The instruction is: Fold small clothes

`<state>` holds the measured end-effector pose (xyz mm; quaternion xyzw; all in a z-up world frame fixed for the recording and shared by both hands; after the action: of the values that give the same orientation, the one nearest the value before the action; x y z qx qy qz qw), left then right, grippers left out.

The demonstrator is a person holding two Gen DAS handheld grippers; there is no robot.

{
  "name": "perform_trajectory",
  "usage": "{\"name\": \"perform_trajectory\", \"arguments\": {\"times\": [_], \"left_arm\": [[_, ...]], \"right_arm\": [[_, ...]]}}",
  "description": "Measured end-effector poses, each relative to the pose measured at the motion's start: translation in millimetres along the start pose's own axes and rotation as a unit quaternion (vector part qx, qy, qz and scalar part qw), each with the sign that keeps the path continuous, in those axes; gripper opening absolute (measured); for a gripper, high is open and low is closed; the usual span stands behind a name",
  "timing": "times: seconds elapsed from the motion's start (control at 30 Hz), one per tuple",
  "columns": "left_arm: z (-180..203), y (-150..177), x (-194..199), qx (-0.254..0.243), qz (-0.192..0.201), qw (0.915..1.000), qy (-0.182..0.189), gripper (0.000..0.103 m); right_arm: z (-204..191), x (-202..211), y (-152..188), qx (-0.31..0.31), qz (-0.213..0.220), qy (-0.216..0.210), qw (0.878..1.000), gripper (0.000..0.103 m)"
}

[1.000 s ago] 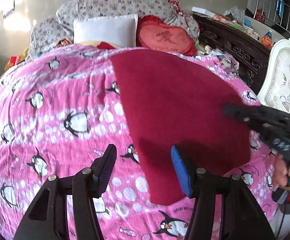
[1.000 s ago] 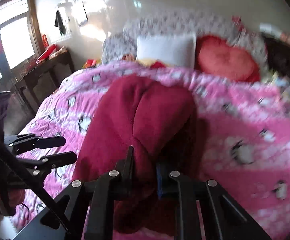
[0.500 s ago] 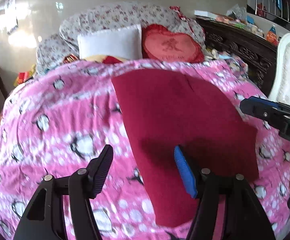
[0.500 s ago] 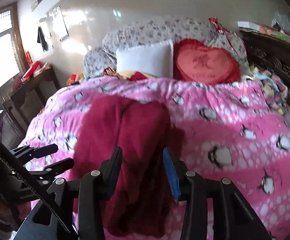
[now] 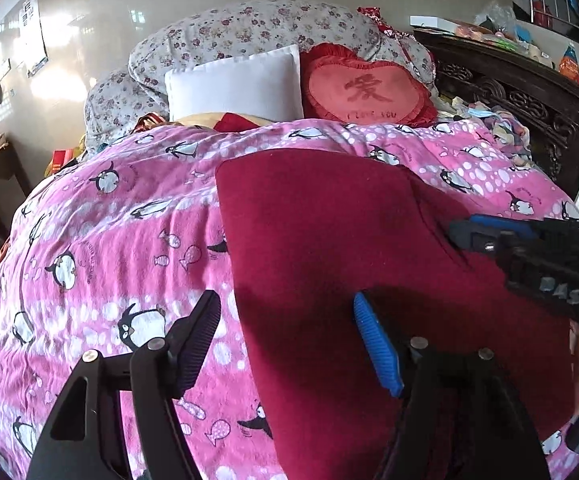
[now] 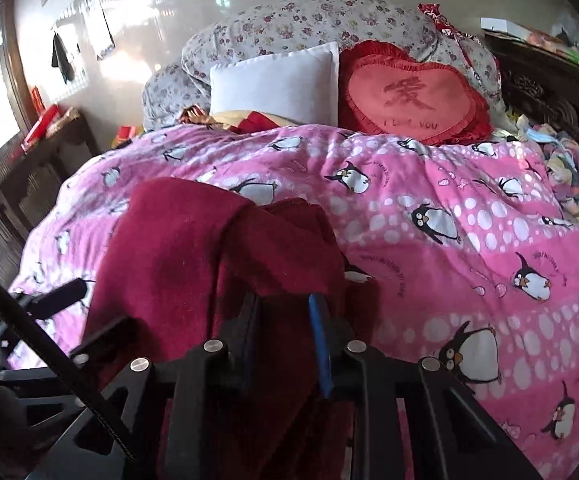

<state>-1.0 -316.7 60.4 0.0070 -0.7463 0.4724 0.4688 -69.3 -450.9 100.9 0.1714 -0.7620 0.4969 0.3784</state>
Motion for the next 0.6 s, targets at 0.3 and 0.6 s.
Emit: {"name": "perform_trajectory", "arguments": {"times": [0.3, 0.6], "left_arm": [[-3, 15, 22, -0.007, 0.005, 0.9999, -0.009, 0.07], [1, 28, 35, 0.006, 0.005, 0.9998, -0.017, 0.073]], "right_arm": [[-45, 70, 43, 0.064, 0.025, 0.001, 0.998, 0.029], [-23, 62, 77, 0.014, 0.011, 0.02, 1.0, 0.036]]}}
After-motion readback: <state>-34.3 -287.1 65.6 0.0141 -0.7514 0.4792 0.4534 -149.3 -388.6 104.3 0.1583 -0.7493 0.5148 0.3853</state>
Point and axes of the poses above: each gripper's, at about its wrist camera, not at the fingertips, and x roughly against the way its jaws point, z to its right, y to its underside, the point moved 3 cm from there along -x, roughly the way its jaws point, and after that the axes turned 6 degrees about -x, right-handed, at the moved point
